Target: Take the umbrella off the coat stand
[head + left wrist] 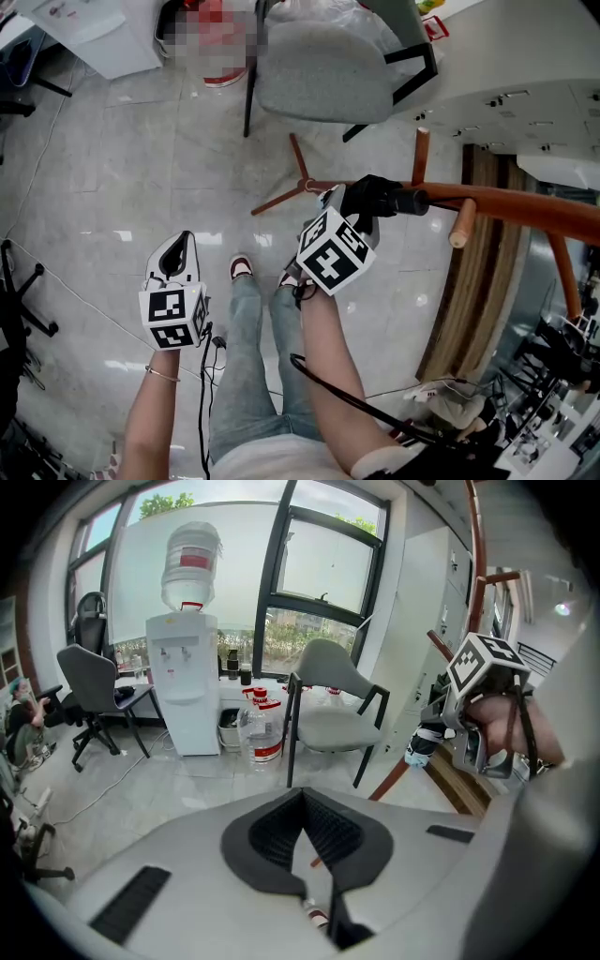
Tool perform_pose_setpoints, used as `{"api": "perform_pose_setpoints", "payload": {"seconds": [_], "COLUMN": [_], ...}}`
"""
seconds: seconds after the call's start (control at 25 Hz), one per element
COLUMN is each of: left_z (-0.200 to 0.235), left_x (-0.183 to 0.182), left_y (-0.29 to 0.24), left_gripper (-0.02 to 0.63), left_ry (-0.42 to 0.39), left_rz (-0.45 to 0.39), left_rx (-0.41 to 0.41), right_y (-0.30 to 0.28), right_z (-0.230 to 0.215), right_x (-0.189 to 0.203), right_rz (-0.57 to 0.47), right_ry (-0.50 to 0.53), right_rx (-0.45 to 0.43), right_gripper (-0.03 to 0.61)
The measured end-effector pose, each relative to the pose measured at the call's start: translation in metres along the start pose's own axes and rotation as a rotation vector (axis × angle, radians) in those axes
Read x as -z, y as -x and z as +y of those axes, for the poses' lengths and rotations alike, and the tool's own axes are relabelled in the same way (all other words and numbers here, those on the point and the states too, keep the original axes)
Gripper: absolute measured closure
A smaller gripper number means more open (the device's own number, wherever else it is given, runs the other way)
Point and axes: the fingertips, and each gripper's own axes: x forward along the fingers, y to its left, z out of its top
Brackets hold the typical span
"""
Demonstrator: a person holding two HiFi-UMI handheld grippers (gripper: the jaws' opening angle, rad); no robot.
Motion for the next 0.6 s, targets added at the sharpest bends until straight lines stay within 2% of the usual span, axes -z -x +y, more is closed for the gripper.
{"api": "perform_pose_setpoints", "payload": {"seconds": [0.6], "left_z": [-0.018], "left_x": [0.004], "left_y": [0.018], "left_gripper": [0.612], "left_ry": [-0.006], "left_rz": [-0.023], "left_rx": [-0.006], "right_y": [0.026], "right_z": [-0.003], "right_x": [0.004], "right_rz": [-0.019], "right_ry": [0.075], "right_rx": [-0.074], "right_gripper": [0.365]}}
